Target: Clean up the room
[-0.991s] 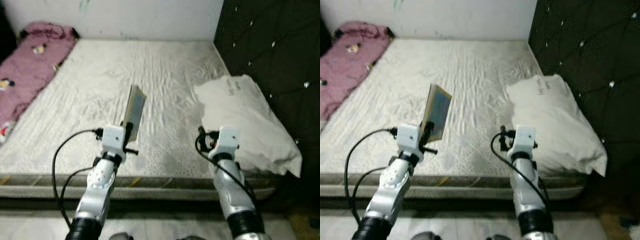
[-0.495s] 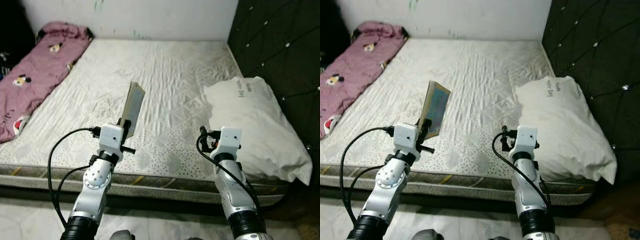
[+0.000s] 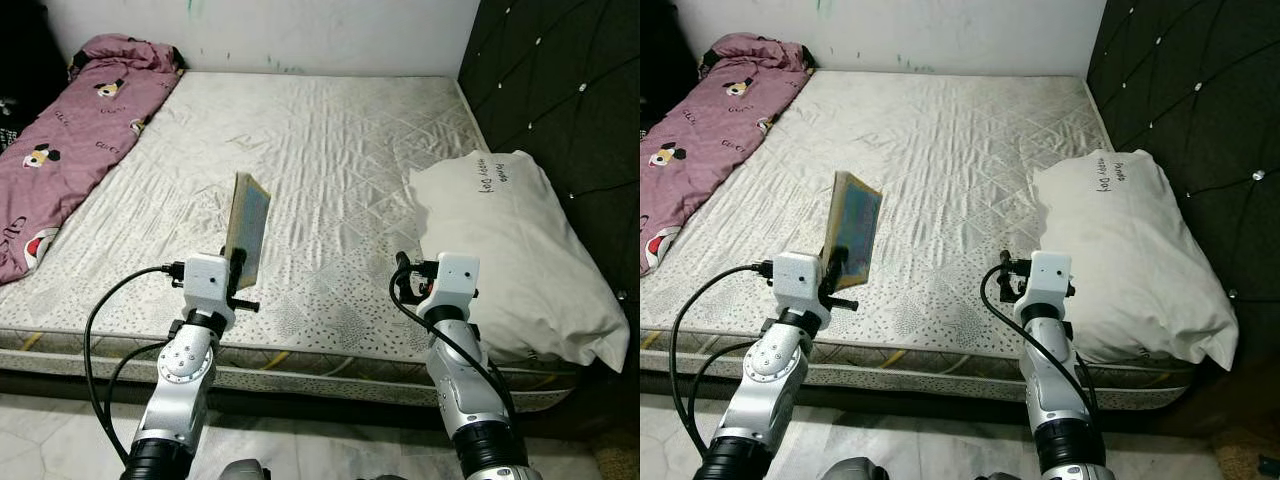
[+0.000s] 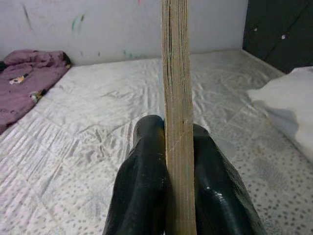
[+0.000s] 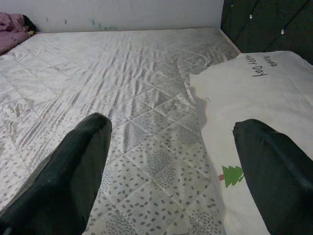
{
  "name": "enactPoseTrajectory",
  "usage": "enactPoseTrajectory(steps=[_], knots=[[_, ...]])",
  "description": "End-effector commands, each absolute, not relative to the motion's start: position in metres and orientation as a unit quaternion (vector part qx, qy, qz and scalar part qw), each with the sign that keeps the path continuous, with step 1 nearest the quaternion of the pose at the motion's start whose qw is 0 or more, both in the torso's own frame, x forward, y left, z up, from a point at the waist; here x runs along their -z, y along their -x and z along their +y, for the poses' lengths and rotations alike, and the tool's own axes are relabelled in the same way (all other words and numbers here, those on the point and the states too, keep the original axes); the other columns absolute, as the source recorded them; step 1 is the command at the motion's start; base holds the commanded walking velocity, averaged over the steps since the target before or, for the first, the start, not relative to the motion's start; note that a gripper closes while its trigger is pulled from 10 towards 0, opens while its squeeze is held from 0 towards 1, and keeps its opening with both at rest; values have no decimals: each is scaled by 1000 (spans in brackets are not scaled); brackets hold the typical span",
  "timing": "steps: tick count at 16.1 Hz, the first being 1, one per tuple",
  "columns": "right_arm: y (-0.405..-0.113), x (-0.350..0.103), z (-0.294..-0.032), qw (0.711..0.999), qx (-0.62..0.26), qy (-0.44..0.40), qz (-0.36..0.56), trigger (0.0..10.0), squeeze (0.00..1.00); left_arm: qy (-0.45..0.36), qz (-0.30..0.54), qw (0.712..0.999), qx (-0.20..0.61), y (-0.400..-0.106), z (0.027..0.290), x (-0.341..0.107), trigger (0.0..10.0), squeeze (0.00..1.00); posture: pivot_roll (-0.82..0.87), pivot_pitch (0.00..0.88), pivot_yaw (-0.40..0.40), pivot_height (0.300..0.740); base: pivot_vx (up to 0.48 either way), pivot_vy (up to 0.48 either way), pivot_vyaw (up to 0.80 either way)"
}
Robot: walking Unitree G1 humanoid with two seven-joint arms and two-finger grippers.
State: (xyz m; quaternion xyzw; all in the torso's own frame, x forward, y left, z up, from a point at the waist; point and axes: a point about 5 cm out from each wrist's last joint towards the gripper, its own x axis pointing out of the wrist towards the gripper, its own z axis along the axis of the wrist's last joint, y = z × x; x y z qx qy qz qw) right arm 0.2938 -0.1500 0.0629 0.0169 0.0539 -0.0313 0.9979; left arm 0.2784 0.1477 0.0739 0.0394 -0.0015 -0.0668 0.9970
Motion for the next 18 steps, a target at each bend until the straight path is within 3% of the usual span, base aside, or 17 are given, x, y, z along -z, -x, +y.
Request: enactPoseTrajectory(steps=[1,4,10,15,18], knots=[[-295,-67,-149,998,31,-19,42,10000,0,-40,1,998,50,-282,152,-76,10000,0,20,0,22,740,0,0,0],[-294,-67,-150,998,32,-20,41,10000,0,-10,34,999,30,-282,159,-69,10000,0,22,0,22,740,0,0,0],[-295,-67,-150,998,31,-19,43,10000,0,-14,24,999,46,-282,154,-72,10000,0,25,0,17,740,0,0,-752],[-296,-67,-150,998,33,-17,45,10000,0,-13,21,998,53,-283,152,-75,10000,0,22,0,16,740,0,0,0],[-296,-67,-151,998,32,-17,46,10000,0,-15,19,998,55,-284,151,-76,10000,0,21,0,14,740,0,0,-635]])
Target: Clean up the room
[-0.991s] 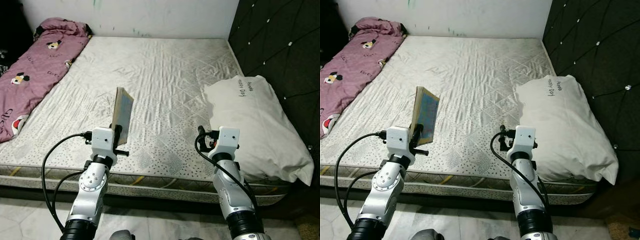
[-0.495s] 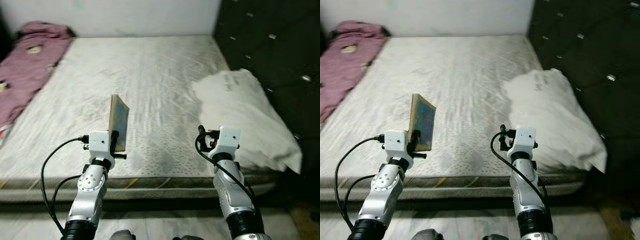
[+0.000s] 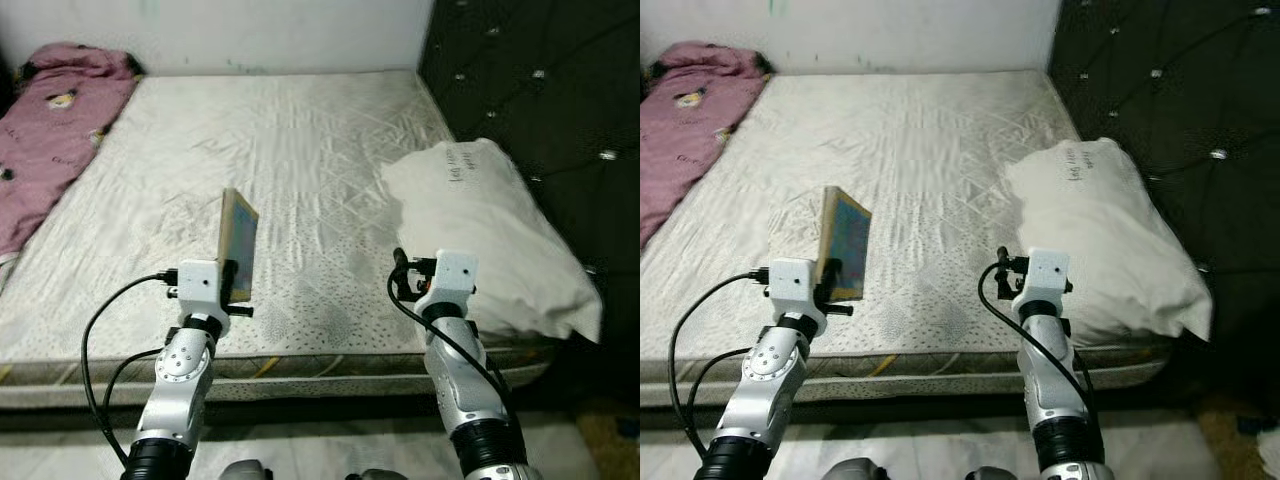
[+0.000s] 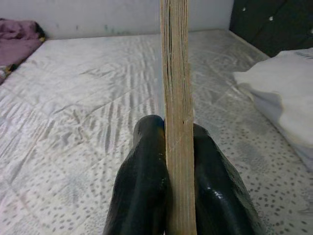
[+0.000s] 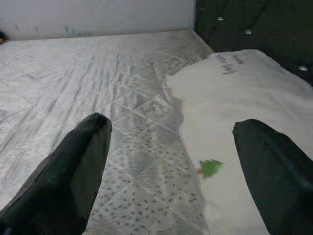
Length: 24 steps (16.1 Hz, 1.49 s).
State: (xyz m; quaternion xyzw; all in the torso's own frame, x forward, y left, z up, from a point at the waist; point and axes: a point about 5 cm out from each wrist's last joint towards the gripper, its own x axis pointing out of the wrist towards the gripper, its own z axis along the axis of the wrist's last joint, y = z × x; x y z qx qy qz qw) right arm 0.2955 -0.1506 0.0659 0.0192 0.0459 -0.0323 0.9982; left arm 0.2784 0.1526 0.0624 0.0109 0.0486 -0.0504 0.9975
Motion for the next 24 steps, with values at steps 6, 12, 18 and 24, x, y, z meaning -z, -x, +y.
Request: enactPoseTrajectory(steps=[6,12,18,24], knots=[[-297,-67,-151,998,32,-16,46,10000,0,-5,13,998,60,-285,149,-77,10000,0,20,0,13,740,0,0,-80],[-297,-67,-151,998,33,-17,46,10000,0,-2,2,997,75,-285,146,-81,10000,0,19,0,15,740,41,0,0],[-297,-67,-151,998,34,-18,46,10000,0,-1,3,997,81,-284,145,-80,10000,0,18,0,15,740,272,0,-272],[-296,-67,-151,998,33,-17,46,10000,0,0,6,997,82,-283,145,-79,10000,0,18,0,15,740,285,0,0]])
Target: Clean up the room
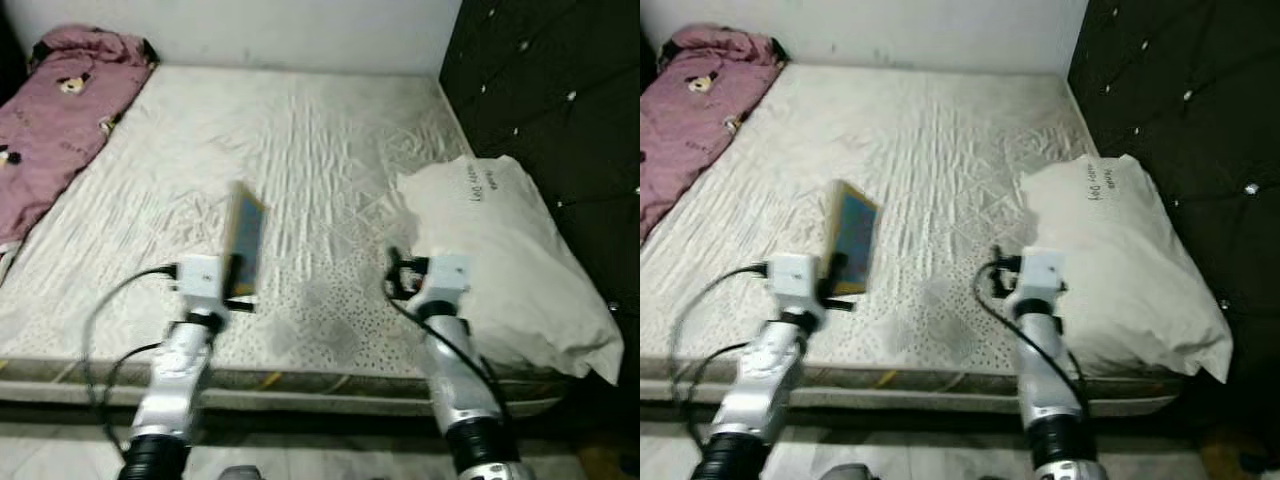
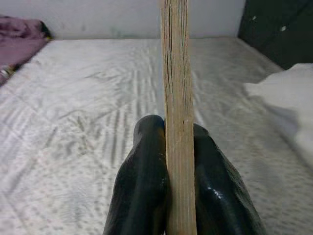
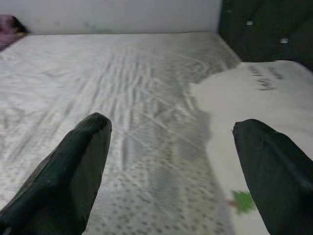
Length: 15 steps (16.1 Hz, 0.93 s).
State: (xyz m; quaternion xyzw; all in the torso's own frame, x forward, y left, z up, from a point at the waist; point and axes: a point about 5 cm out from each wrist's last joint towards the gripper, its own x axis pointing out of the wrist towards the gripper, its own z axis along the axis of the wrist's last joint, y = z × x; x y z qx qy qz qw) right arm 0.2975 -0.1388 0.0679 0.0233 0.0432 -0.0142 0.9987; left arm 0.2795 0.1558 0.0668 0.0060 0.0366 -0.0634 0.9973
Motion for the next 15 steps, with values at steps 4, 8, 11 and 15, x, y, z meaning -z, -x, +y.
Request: enactPoseTrajectory(steps=[4,8,11,15], knots=[[-296,-66,-151,998,34,-17,47,10000,0,3,3,996,87,-283,143,-80,10000,0,17,0,13,740,330,0,-120],[-296,-67,-151,998,33,-17,47,10000,0,5,6,996,85,-283,143,-79,10000,0,18,0,13,740,89,0,-141],[-296,-66,-151,998,33,-17,47,10000,0,6,6,997,82,-283,143,-79,10000,0,18,0,12,740,0,0,0],[-295,-66,-152,998,32,-17,49,10000,0,-4,7,997,80,-283,141,-79,10000,0,22,0,9,740,0,0,0]])
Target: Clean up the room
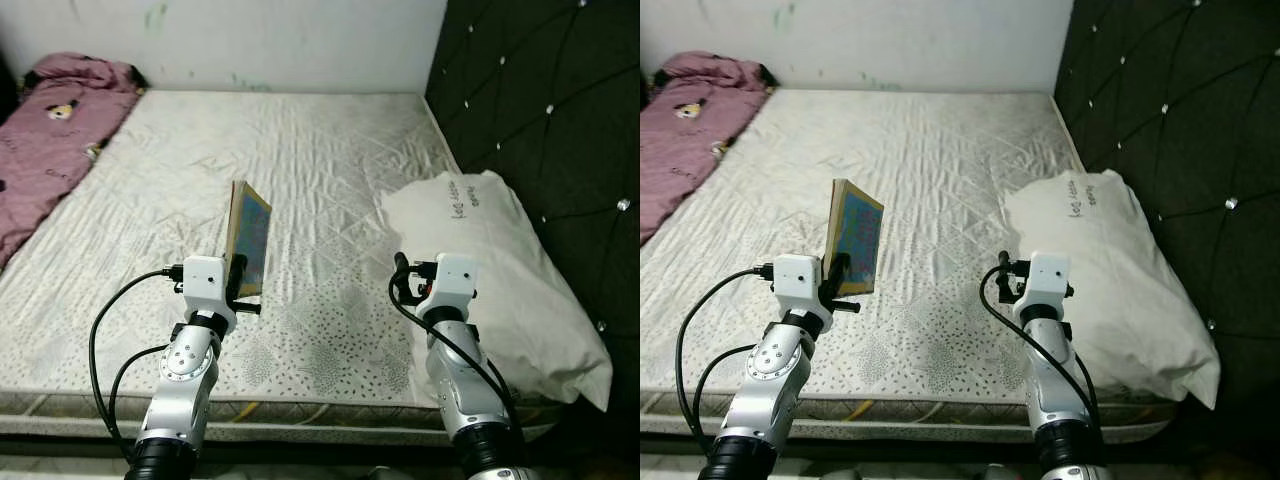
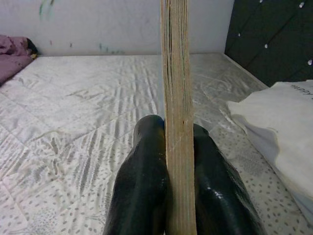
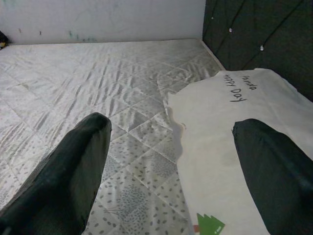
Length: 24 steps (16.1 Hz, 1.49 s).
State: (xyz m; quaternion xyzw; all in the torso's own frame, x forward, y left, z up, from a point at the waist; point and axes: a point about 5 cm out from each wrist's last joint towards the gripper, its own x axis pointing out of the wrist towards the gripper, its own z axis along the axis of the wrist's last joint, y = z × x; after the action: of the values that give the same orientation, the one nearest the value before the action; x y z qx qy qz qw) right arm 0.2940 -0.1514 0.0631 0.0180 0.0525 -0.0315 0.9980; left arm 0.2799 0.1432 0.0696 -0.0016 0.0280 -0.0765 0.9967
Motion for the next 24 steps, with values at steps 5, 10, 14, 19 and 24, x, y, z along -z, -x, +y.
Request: enactPoseTrajectory(steps=[5,10,14,19,24], knots=[[-294,-66,-151,998,26,-22,47,10000,0,-4,5,997,76,-283,141,-80,10000,0,21,0,7,740,0,0,0],[-294,-66,-152,998,26,-17,49,10000,0,-2,5,997,76,-283,140,-80,10000,0,18,0,6,740,0,-135,0],[-294,-65,-152,998,27,-14,51,10000,0,3,5,997,74,-283,139,-80,10000,0,17,0,4,740,0,-383,0],[-295,-66,-153,998,27,-12,51,10000,0,6,7,997,71,-285,140,-80,10000,0,16,0,0,740,0,-383,0],[-295,-66,-153,998,28,-13,51,10000,0,-11,8,998,63,-286,143,-81,10000,0,15,0,1,740,0,0,0]])
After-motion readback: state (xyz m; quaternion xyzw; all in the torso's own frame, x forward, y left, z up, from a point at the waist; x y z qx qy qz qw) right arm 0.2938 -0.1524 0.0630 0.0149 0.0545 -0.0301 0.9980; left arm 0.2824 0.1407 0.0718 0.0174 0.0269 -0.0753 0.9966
